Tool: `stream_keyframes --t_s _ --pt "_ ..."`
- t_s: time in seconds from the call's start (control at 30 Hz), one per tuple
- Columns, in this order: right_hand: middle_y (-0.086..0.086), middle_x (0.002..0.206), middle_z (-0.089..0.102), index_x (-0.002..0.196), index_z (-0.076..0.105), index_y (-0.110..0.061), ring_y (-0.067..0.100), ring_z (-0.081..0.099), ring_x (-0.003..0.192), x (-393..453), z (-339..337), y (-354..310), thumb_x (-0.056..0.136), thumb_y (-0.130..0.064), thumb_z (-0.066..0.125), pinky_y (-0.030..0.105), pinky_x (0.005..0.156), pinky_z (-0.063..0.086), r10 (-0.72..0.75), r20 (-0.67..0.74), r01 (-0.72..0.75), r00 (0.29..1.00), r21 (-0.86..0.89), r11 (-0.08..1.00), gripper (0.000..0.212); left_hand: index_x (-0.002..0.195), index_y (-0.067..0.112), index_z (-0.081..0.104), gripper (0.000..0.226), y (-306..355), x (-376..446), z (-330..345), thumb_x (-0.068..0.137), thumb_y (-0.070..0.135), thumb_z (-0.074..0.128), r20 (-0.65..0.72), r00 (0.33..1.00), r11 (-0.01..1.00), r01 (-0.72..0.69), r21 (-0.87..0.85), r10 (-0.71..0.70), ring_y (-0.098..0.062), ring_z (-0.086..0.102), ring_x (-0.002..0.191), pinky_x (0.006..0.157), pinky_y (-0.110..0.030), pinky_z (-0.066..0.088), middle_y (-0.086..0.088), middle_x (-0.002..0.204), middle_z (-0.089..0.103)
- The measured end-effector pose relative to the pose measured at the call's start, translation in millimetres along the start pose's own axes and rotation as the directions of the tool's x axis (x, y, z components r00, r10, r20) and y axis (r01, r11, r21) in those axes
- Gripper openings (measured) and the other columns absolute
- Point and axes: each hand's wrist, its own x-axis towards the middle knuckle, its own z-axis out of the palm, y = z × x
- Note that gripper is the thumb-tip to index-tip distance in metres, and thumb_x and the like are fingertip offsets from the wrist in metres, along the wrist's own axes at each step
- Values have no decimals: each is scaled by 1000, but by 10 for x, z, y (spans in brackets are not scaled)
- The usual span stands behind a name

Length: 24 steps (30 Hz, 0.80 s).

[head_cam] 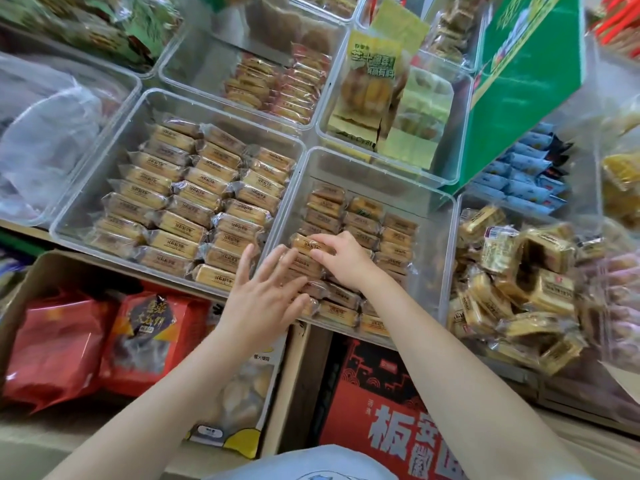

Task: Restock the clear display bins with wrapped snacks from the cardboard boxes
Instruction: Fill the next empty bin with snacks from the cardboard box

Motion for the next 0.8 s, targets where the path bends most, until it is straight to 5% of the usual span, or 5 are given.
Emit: stream_keyframes --t_s 0.17,0.37,0.43,0.53,0.8 --pt "2 129 42 146 47 -34 22 47 126 -40 78 -104 102 -42 50 36 106 39 -10 7 10 1000 32 999 45 130 18 66 55 -62 61 -63 101 50 31 -14 999 999 -32 -18 32 -26 34 148 121 -53 9 -9 153 47" --pt "-1 125 50 136 45 -22 17 54 113 -410 115 76 99 -42 55 33 92 46 165 -226 -111 960 232 966 43 160 13 18 58 3 567 -195 107 37 24 153 988 999 -38 19 35 -29 6 156 120 -47 -19 -11 167 16" --pt "-3 111 59 127 48 -21 16 59 99 -559 187 151 97 -47 56 31 81 48 245 -138 -204 960 259 944 41 157 13 25 58 2 740 -207 106 41 19 194 980 997 -54 55 42 -30 17 153 120 -49 -17 -12 163 28" --pt "-5 123 58 132 47 -22 15 57 105 -628 312 180 90 -62 58 31 81 46 278 34 -278 960 230 933 59 149 13 39 62 -8 898 -182 104 49 17 218 975 994 -66 91 45 -29 39 142 122 -51 -12 -9 148 49" --pt "4 90 73 93 66 -16 23 70 89 -468 337 176 87 -50 70 42 88 53 298 26 -291 954 309 905 35 110 15 66 66 9 926 -214 103 59 17 252 962 987 -132 91 105 -22 57 119 125 -48 -3 -4 116 67"
